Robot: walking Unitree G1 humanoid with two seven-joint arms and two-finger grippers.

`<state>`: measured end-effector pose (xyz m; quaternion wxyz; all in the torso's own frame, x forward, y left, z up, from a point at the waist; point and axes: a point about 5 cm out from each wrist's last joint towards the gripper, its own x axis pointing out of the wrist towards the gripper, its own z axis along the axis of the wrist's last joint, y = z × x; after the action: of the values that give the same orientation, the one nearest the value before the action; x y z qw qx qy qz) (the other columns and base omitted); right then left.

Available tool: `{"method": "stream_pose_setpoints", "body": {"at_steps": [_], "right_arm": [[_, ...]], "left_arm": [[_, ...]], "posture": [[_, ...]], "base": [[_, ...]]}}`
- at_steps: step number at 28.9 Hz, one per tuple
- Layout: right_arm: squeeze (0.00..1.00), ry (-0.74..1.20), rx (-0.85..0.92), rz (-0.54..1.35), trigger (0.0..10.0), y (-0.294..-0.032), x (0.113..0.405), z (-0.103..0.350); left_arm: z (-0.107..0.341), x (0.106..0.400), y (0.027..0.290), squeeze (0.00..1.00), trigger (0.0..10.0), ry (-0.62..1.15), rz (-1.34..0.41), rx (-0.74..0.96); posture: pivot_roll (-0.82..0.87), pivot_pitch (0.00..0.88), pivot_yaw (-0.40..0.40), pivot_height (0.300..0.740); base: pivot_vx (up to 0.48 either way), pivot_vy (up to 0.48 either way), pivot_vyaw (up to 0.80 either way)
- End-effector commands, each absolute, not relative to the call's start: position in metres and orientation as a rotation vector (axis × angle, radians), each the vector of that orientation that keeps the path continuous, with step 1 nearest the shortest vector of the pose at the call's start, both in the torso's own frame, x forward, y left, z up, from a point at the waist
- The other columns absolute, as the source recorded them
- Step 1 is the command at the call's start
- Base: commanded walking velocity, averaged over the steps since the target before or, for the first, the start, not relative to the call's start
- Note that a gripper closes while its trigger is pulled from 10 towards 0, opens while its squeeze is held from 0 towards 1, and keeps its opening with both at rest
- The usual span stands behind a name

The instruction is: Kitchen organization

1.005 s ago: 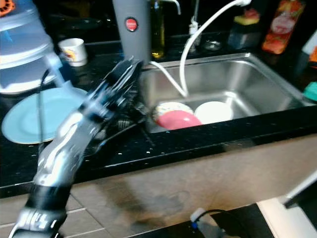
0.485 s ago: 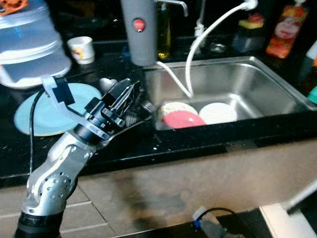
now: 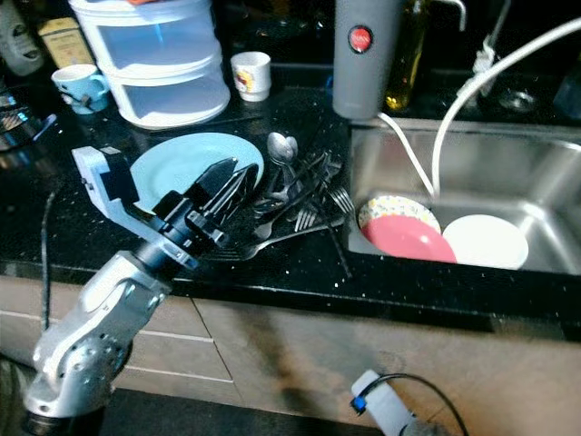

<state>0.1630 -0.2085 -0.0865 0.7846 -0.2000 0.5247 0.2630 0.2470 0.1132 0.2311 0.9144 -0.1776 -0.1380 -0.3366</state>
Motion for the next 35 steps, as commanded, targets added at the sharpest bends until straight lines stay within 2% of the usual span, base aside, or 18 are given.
{"method": "stream_pose_setpoints", "body": {"at_steps": [1, 3, 7, 10, 16, 17, 20, 23, 24, 27, 35], "right_arm": [[0.00, 1.134, -0.417, 0.562, 10.0, -0.209, 0.162, -0.087], [0.00, 1.137, -0.412, 0.559, 10.0, -0.209, 0.162, -0.087], [0.00, 1.145, -0.423, 0.564, 10.0, -0.210, 0.162, -0.087], [0.00, 1.147, -0.423, 0.565, 10.0, -0.210, 0.162, -0.087], [0.00, 1.155, -0.425, 0.575, 10.0, -0.210, 0.161, -0.087], [0.00, 1.156, -0.425, 0.576, 10.0, -0.210, 0.160, -0.087], [0.00, 1.156, -0.425, 0.576, 10.0, -0.210, 0.160, -0.087], [0.00, 1.158, -0.423, 0.578, 10.0, -0.210, 0.160, -0.087], [0.00, 1.158, -0.423, 0.578, 10.0, -0.210, 0.160, -0.087], [0.00, 1.158, -0.422, 0.577, 10.0, -0.211, 0.160, -0.087], [0.00, 1.157, -0.422, 0.574, 10.0, -0.211, 0.161, -0.087]], "left_arm": [[0.232, 0.245, 0.118, 0.00, 10.0, -0.277, -0.656, -0.292], [0.233, 0.244, 0.120, 0.00, 10.0, -0.273, -0.645, -0.259], [0.235, 0.245, 0.134, 0.00, 10.0, -0.250, -0.572, -0.045], [0.236, 0.245, 0.139, 0.00, 10.0, -0.246, -0.556, -0.016], [0.239, 0.247, 0.169, 0.00, 10.0, -0.223, -0.473, 0.115], [0.237, 0.248, 0.178, 0.00, 10.0, -0.192, -0.460, 0.193], [0.237, 0.248, 0.180, 0.00, 10.0, -0.181, -0.458, 0.217], [0.234, 0.251, 0.191, 0.00, 10.0, -0.114, -0.430, 0.363], [0.234, 0.251, 0.191, 0.00, 10.0, -0.114, -0.430, 0.363], [0.230, 0.259, 0.209, 0.00, 10.0, -0.059, -0.341, 0.519], [0.226, 0.276, 0.227, 0.00, 10.0, -0.022, -0.264, 0.657]], "posture": [[0.07, 0.000, -0.020, 0.740], [0.08, 0.000, -0.022, 0.740], [0.09, 0.000, -0.034, 0.740], [0.09, 0.000, -0.034, 0.740], [0.10, 0.000, -0.039, 0.740], [0.09, 0.000, -0.041, 0.740], [0.09, 0.000, -0.042, 0.740], [0.09, 0.000, -0.038, 0.740], [0.09, 0.000, -0.038, 0.740], [0.09, 0.000, -0.037, 0.740], [0.08, 0.003, -0.039, 0.740]], "base": [[0.000, 0.000, 0.80], [0.000, 0.000, 0.00], [0.000, 0.000, 0.00], [0.000, 0.000, 0.00], [0.000, 0.000, 0.00], [0.000, 0.000, 0.00], [0.000, 0.000, 0.00], [0.000, 0.000, 0.00], [0.000, 0.000, 0.00], [0.000, 0.000, 0.00], [0.000, 0.000, 0.00]]}}
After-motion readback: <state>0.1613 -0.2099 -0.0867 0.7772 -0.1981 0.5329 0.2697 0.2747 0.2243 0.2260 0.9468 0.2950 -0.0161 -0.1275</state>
